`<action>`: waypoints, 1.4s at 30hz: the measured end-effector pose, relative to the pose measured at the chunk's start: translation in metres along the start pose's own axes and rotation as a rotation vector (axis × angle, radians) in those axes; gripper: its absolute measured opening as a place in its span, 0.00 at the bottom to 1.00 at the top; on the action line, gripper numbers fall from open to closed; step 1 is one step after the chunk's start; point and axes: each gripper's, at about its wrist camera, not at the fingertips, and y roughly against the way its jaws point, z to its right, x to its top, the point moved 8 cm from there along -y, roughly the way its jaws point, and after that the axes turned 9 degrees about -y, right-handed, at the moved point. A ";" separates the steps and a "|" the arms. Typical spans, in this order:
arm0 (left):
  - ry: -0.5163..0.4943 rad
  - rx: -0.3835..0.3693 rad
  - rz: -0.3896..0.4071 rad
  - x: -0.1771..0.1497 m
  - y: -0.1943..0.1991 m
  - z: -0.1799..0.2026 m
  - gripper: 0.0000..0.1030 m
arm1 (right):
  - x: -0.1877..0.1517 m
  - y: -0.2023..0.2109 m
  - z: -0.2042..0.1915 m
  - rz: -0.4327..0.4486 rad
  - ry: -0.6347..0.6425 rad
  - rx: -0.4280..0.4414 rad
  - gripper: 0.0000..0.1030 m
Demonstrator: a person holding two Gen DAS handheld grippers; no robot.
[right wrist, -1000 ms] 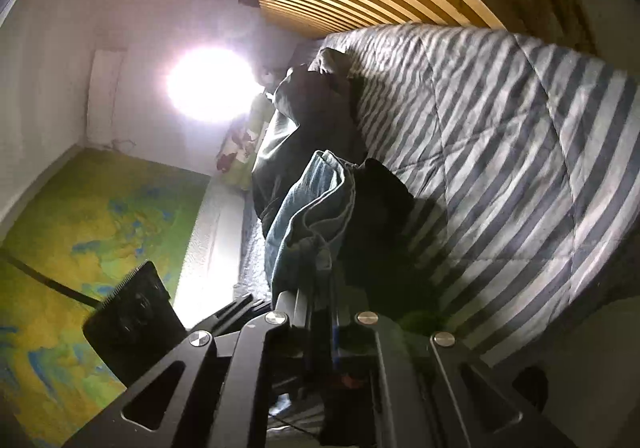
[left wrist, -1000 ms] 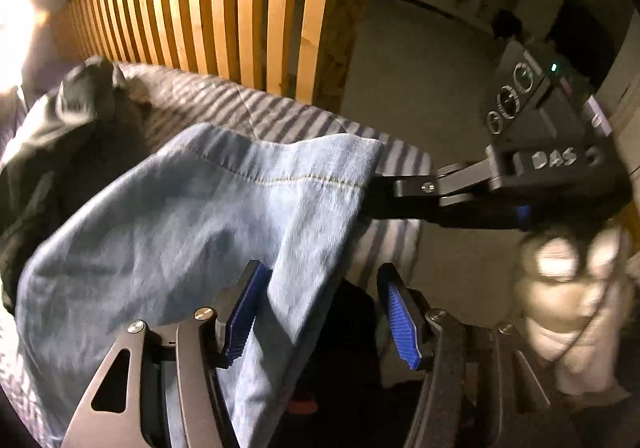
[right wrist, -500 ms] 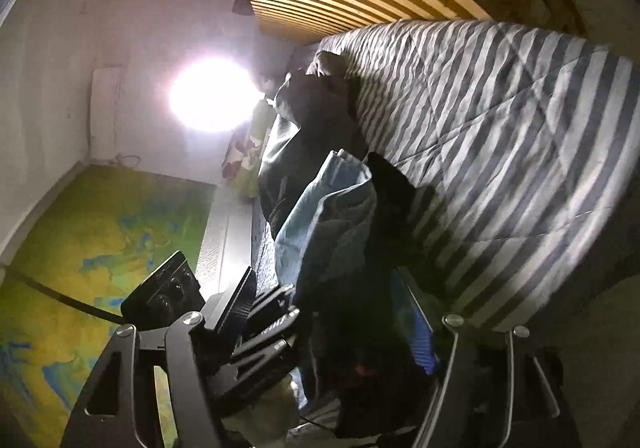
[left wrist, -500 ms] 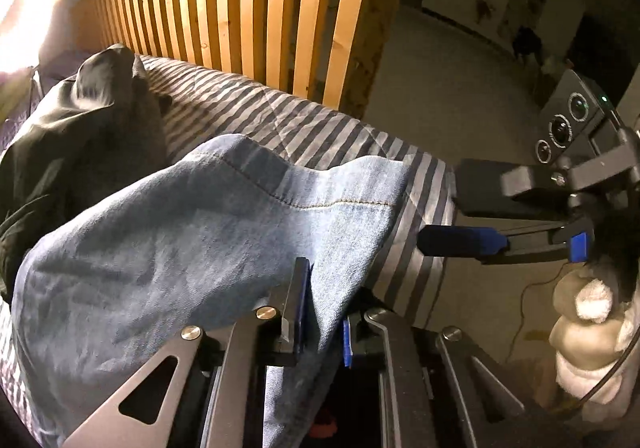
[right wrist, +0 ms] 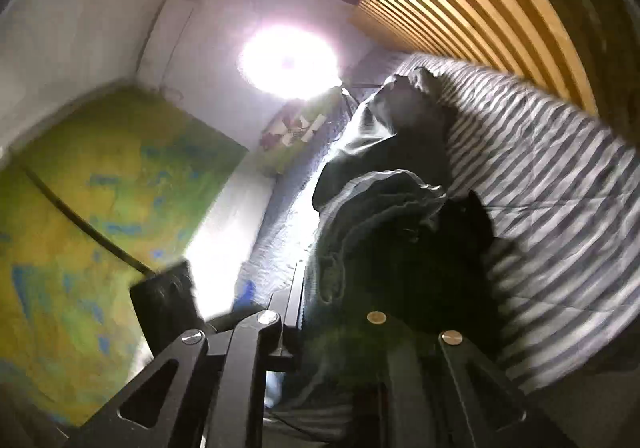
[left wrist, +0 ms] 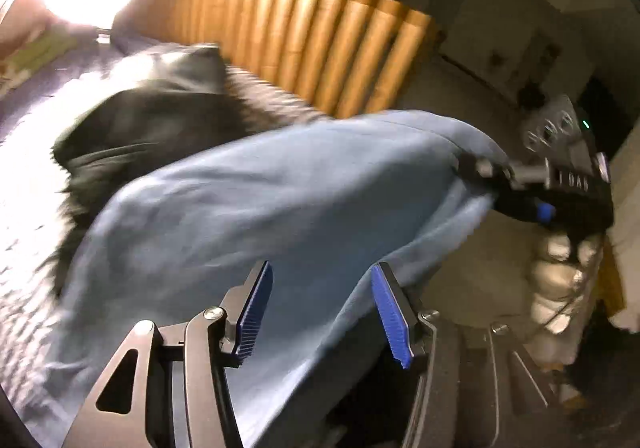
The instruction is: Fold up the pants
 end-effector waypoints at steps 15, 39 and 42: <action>0.461 0.108 -0.039 -0.180 0.095 -0.130 0.53 | 0.004 -0.015 0.025 -0.004 -0.133 -0.157 0.10; 1.276 0.928 0.138 -0.565 0.423 -0.304 0.64 | -0.012 -0.024 0.050 0.030 -0.094 -0.522 0.10; 1.437 0.962 0.150 -0.639 0.467 -0.319 0.71 | -0.008 -0.031 0.048 0.027 -0.071 -0.553 0.10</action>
